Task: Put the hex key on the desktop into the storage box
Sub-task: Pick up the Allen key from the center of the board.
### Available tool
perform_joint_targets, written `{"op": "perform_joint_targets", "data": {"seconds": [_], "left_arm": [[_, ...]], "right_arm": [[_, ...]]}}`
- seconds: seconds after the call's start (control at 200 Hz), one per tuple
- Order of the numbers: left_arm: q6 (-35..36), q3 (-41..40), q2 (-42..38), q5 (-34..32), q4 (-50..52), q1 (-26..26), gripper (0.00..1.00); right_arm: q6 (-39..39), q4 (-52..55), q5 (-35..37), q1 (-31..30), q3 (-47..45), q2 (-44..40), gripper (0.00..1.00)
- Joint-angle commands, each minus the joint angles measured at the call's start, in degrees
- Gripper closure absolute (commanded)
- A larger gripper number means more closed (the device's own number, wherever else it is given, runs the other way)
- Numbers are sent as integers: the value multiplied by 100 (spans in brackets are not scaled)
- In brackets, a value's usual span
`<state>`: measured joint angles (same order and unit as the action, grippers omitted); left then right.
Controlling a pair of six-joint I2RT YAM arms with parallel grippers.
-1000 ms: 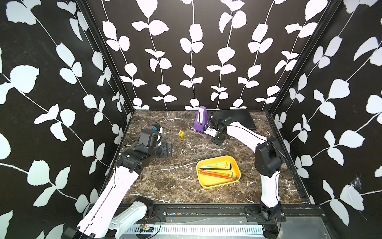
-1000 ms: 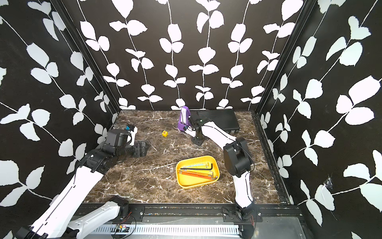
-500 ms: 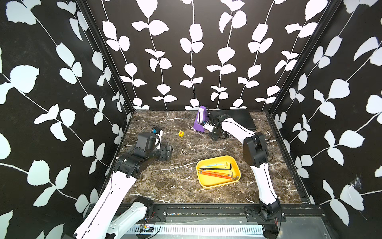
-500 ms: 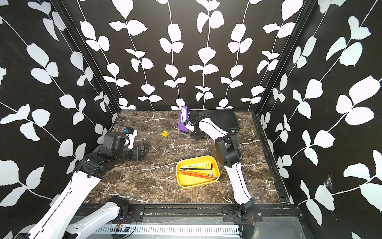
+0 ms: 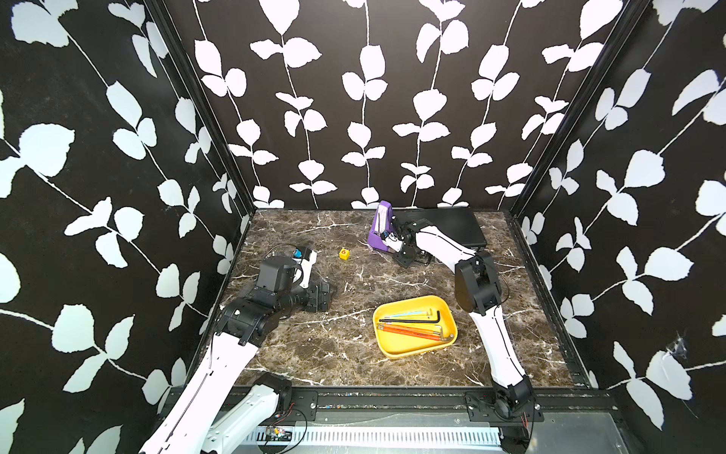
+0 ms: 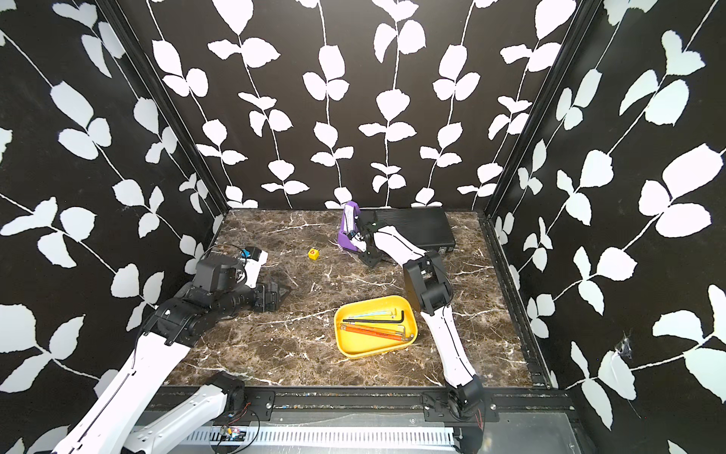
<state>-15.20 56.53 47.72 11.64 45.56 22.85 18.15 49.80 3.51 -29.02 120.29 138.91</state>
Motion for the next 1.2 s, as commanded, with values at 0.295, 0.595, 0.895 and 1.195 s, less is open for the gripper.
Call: {"op": "perform_joint_targets", "data": {"seconds": [0.295, 0.595, 0.895, 1.195], "left_arm": [[-24, 24, -73, 129, -93, 18, 15], [-27, 44, -94, 119, -104, 18, 15], [-51, 37, -182, 117, -99, 18, 15], [-60, 40, -252, 146, -43, 18, 15]], "right_arm": [[101, 155, -241, 123, -92, 125, 55], [244, 289, -169, -63, -273, -201, 70], [250, 368, -176, -258, -737, -476, 82], [464, 324, -95, -380, -984, -634, 100]]}}
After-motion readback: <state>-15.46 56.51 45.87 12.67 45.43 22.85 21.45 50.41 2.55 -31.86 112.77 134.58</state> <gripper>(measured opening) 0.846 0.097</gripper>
